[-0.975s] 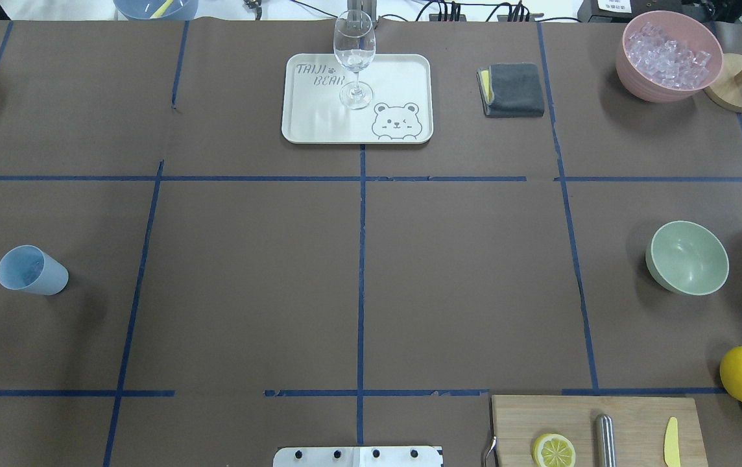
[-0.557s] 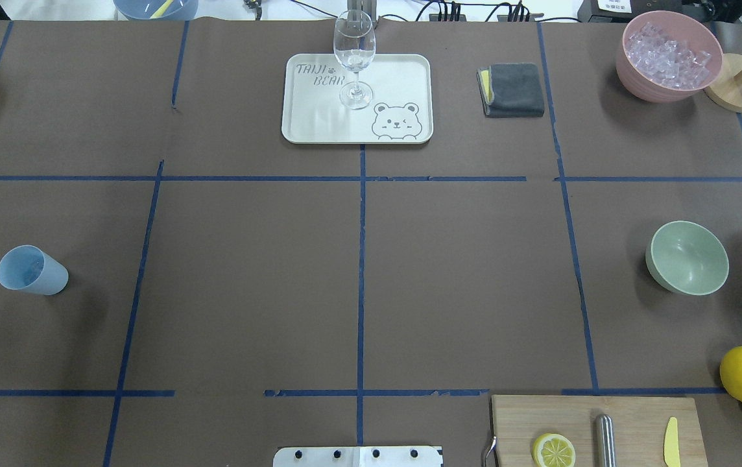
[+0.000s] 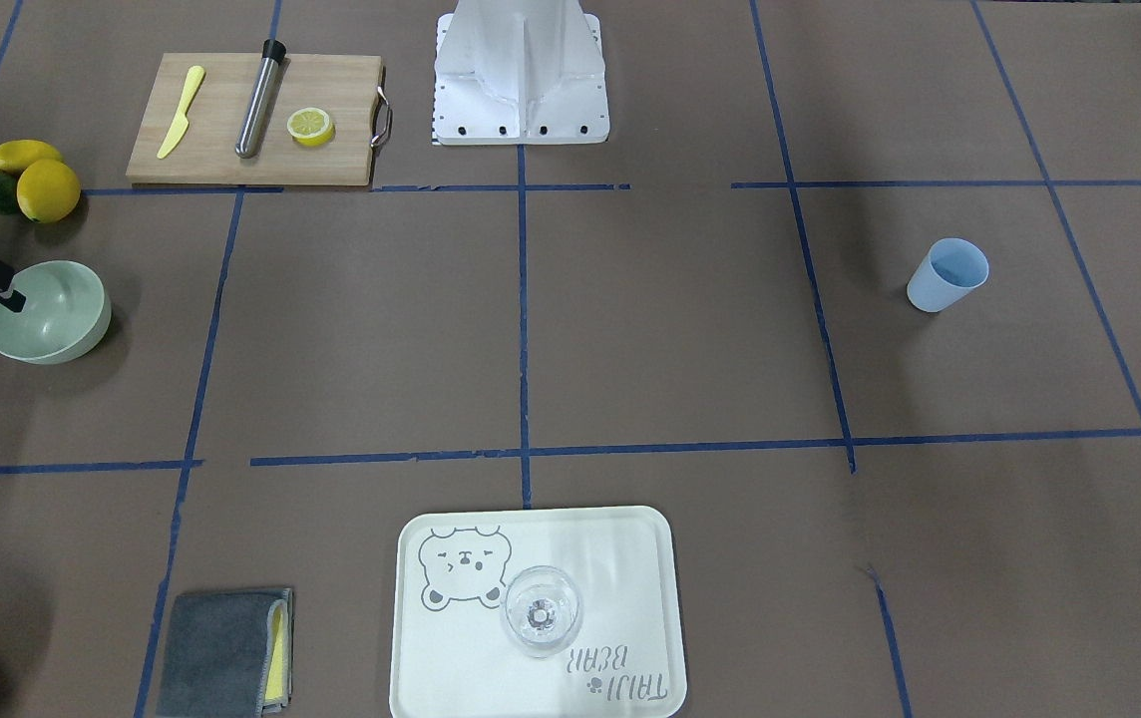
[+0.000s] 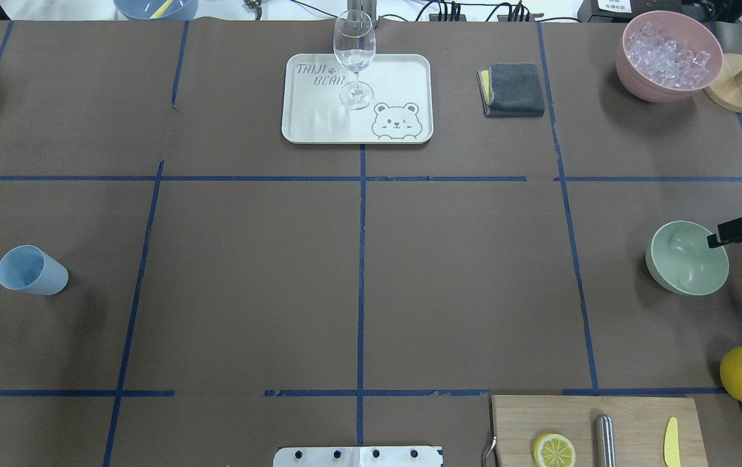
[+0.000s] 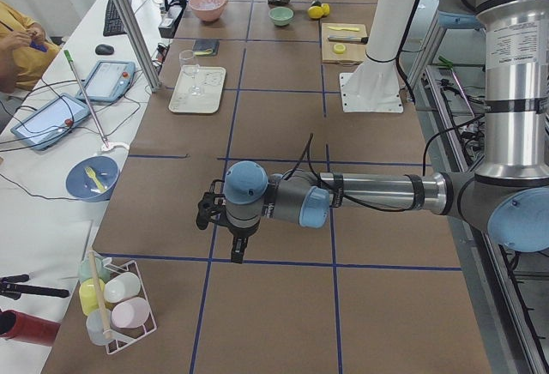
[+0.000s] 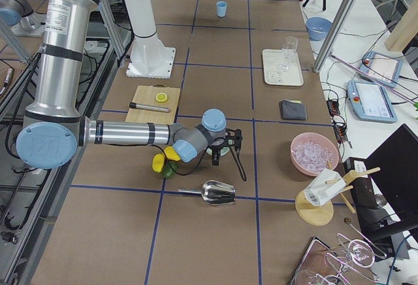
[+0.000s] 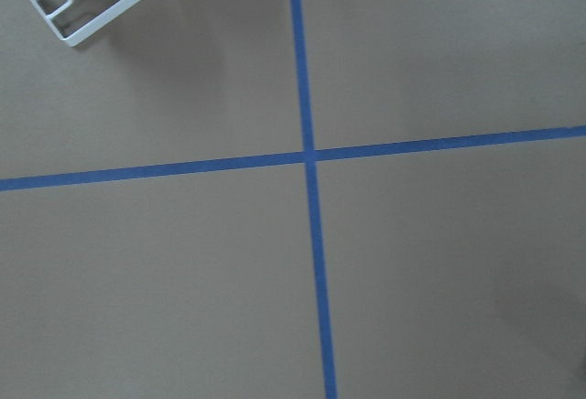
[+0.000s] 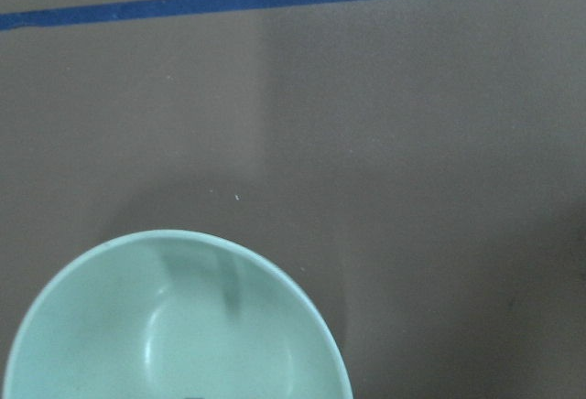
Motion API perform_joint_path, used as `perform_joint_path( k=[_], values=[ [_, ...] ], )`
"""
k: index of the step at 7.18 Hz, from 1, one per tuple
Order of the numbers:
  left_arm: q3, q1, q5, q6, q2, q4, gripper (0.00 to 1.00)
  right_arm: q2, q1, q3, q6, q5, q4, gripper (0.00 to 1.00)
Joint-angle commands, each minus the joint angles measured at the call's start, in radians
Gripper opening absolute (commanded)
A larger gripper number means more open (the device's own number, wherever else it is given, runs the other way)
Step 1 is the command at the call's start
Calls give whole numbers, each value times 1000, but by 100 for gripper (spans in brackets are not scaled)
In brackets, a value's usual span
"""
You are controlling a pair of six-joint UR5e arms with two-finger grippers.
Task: Pour ice into bowl
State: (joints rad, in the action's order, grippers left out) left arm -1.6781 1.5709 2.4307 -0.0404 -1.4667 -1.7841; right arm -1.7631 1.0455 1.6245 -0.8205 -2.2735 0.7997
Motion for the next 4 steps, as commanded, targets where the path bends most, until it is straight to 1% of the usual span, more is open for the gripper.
perform_joint_path(
  k=[1,2,4],
  values=[
    [0,0,10,1,0,-5,100,5,-57,-37,-34,64,-33,36],
    [0,0,10,1,2,-17,100,22,-56,-35,-45,66,-33,0],
    [1,0,10,1,3,-26,100,27,-56,-8,-55,36,-27,0]
  ],
)
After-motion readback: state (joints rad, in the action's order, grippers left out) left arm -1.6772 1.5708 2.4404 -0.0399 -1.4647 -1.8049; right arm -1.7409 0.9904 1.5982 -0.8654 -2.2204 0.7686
